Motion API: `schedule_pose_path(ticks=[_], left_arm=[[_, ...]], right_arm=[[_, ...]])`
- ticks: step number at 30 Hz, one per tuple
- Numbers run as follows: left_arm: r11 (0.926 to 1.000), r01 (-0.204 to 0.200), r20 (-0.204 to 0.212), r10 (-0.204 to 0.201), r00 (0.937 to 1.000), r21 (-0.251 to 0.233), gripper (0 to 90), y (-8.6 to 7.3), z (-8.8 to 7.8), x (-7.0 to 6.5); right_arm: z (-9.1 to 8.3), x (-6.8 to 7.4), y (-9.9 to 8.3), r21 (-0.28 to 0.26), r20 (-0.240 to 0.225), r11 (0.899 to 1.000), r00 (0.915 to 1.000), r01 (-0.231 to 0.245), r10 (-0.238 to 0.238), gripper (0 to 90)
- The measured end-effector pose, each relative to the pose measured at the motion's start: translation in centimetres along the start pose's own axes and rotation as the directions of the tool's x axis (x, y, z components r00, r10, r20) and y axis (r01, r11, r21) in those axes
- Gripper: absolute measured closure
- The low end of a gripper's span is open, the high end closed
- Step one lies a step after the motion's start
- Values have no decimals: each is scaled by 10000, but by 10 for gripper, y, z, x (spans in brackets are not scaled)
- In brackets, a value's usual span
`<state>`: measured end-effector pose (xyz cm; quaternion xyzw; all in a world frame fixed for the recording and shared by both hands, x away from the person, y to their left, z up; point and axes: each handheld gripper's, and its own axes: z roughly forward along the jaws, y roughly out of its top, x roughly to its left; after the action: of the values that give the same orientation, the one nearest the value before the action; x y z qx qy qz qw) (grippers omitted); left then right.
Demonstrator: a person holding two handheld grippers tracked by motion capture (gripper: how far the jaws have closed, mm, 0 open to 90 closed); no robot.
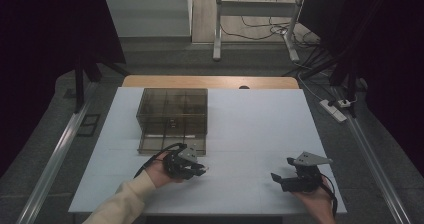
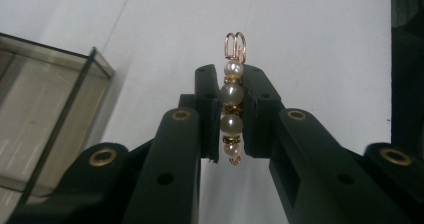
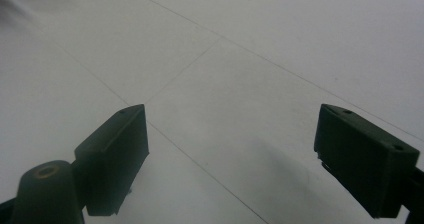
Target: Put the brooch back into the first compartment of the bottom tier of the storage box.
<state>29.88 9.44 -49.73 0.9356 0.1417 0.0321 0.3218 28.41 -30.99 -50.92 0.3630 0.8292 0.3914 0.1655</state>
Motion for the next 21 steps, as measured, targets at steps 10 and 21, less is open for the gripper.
schedule_pose_path(ticks=[10, 21], left_arm=[[10000, 54, -142, -54, 9999, -14, 786, -1, -4, 1], [9975, 430, -418, -454, 9981, -553, 786, -5, -16, 9]], right_arm=[[0, 0, 0, -18, 12, 10000, 10000, 5, -5, 136], [0, 0, 0, 22, 20, 10000, 10000, 16, -16, 137]])
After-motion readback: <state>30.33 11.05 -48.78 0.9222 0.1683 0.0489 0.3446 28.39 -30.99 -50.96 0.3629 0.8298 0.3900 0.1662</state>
